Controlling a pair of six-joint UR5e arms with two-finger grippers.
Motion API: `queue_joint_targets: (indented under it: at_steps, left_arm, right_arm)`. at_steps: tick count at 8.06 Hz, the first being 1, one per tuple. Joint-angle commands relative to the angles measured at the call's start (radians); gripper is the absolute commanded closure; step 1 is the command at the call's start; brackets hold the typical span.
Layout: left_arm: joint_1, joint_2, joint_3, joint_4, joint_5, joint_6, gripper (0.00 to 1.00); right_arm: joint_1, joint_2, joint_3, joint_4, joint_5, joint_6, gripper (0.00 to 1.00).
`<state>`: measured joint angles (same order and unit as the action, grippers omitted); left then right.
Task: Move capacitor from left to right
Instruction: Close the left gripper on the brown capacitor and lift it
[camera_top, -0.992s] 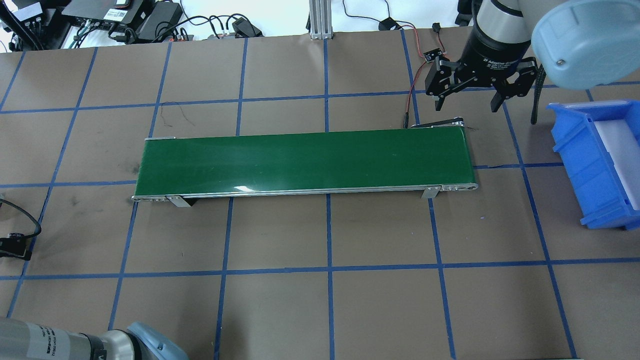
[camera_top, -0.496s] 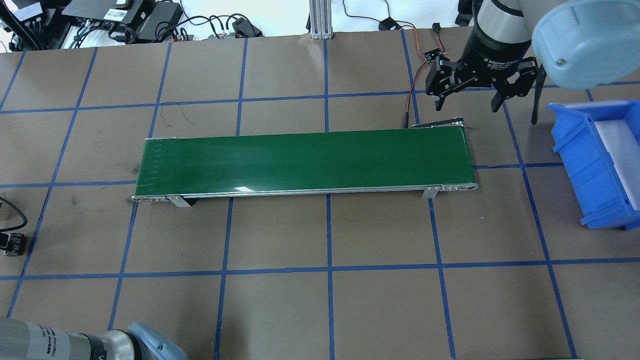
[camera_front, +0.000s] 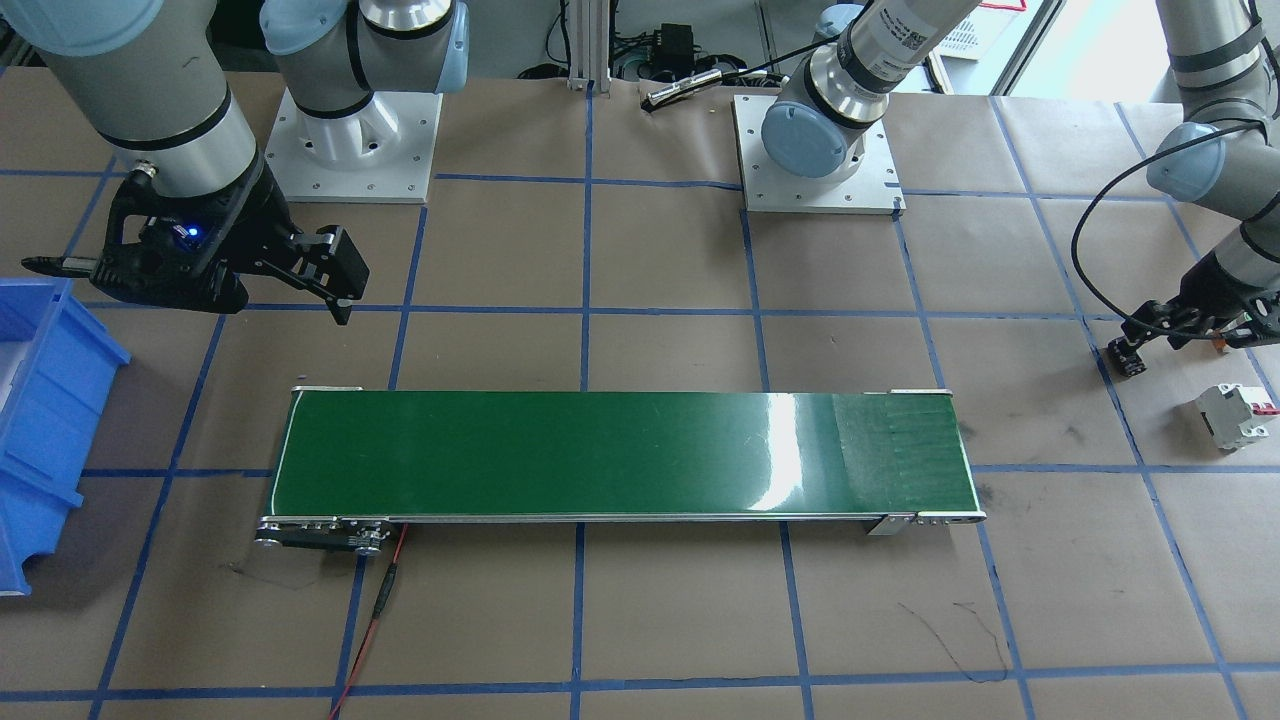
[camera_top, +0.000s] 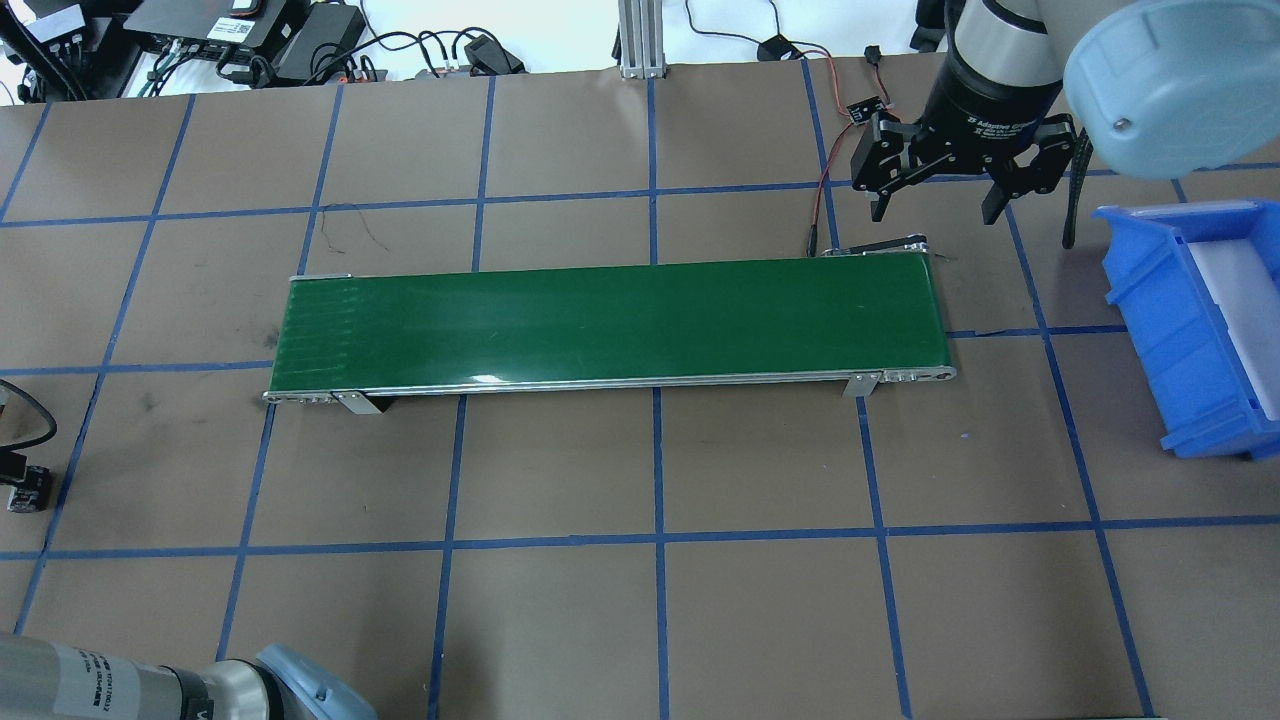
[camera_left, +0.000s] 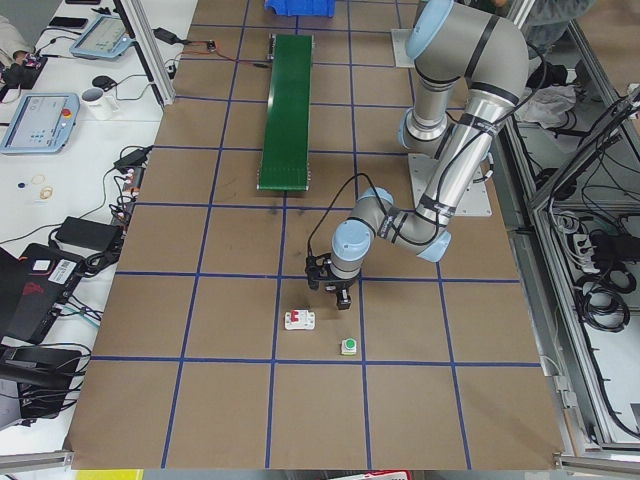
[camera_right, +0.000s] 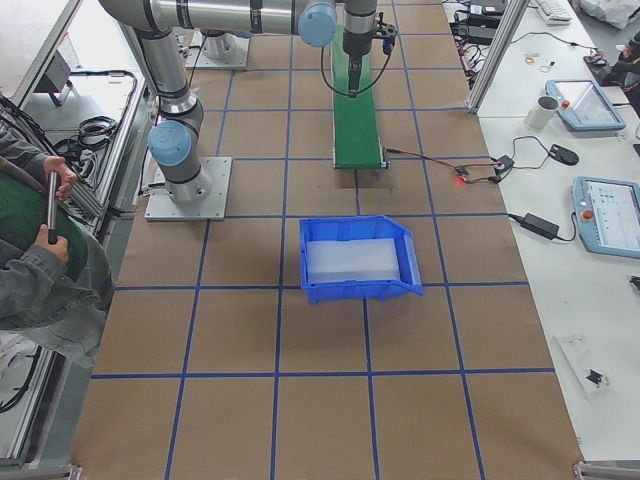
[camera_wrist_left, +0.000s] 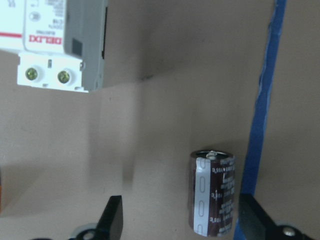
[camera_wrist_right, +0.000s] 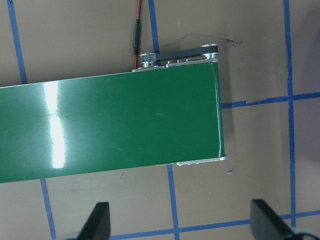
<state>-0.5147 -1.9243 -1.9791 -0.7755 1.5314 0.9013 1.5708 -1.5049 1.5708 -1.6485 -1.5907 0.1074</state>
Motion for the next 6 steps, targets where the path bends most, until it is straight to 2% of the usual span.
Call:
queue_joint_targets:
  at_steps: [1,2,4,5,6]
  left_arm:
    - [-0.017,-0.001,0.0,0.001,-0.022,-0.044,0.12]
    - [-0.024,-0.001,0.0,0.001,-0.03,-0.045,0.13]
    - [-0.024,-0.008,0.0,0.001,-0.043,-0.042,0.25]
    - [-0.022,-0.013,0.0,0.001,-0.043,-0.038,0.25]
    - [-0.022,-0.018,0.0,0.001,-0.042,-0.036,0.31]
  right_arm:
    - [0.0,0.0,0.0,-0.001,0.0,0.0,0.0]
    - [0.0,0.0,0.0,-0.001,0.0,0.0,0.0]
    - [0.0,0.0,0.0,0.001,0.0,0.0,0.0]
    - [0.0,0.0,0.0,-0.001,0.0,0.0,0.0]
    - [0.0,0.0,0.0,-0.001,0.0,0.0,0.0]
